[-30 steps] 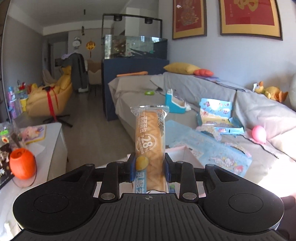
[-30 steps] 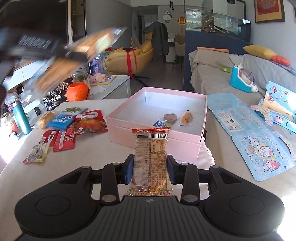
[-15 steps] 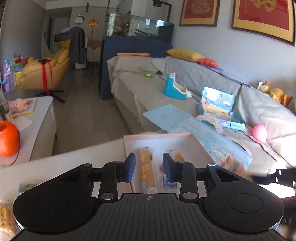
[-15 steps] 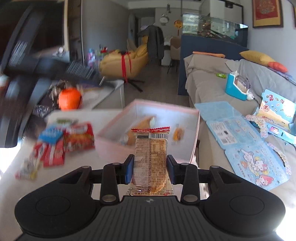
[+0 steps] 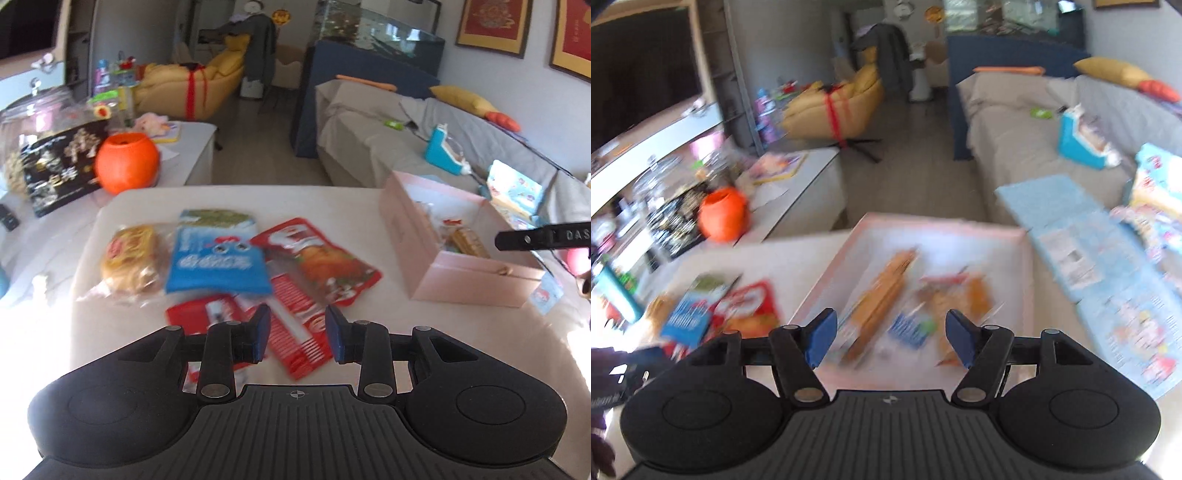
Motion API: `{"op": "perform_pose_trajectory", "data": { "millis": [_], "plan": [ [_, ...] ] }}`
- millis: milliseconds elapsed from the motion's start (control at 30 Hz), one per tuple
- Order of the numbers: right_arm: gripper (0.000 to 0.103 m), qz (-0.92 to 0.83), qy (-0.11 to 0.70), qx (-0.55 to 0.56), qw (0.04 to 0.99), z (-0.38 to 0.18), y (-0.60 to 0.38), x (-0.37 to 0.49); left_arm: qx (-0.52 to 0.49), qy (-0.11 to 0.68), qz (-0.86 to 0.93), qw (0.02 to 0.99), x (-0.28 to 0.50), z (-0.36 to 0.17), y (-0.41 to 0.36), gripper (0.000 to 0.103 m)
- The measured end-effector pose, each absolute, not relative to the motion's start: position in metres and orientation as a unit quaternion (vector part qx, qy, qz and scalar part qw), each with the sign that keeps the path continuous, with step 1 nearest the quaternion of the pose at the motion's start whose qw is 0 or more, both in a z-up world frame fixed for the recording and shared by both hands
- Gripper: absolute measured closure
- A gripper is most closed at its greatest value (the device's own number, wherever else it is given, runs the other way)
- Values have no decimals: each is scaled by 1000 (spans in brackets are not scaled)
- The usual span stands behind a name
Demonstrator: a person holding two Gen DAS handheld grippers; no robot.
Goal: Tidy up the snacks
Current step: 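Lower the bread stick and wafer bar into the pink box and release both, then grasp the white milk-candy packet with the left gripper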
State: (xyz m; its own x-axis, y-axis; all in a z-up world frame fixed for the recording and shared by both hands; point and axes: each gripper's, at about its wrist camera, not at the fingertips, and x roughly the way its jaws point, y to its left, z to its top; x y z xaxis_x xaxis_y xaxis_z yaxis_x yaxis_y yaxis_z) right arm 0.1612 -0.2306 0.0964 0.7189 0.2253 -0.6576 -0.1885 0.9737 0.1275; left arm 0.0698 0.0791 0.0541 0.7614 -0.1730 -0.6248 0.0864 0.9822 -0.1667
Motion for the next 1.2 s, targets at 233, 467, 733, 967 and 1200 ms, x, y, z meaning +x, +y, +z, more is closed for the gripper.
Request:
{"op": "perform_pose_trajectory", "data": {
  "millis": [233, 467, 733, 967, 1200],
  "plan": [
    [37, 184, 362, 10, 914, 37, -162, 111, -74, 287, -3, 955, 38, 23, 108, 67],
    [37, 147, 318, -53, 935, -3, -133, 102, -103, 300, -74, 945, 71, 12, 120, 67],
    [36, 132, 306, 2, 943, 8, -159, 110, -93, 308, -16, 947, 54, 29, 113, 73],
    [31, 132, 334, -6, 933, 1, -157, 111, -122, 316, 4, 941, 20, 45, 121, 71],
    [29, 130, 334, -24, 933, -1, -151, 109, -190, 343, -13, 920, 27, 20, 124, 66]
  ]
}}
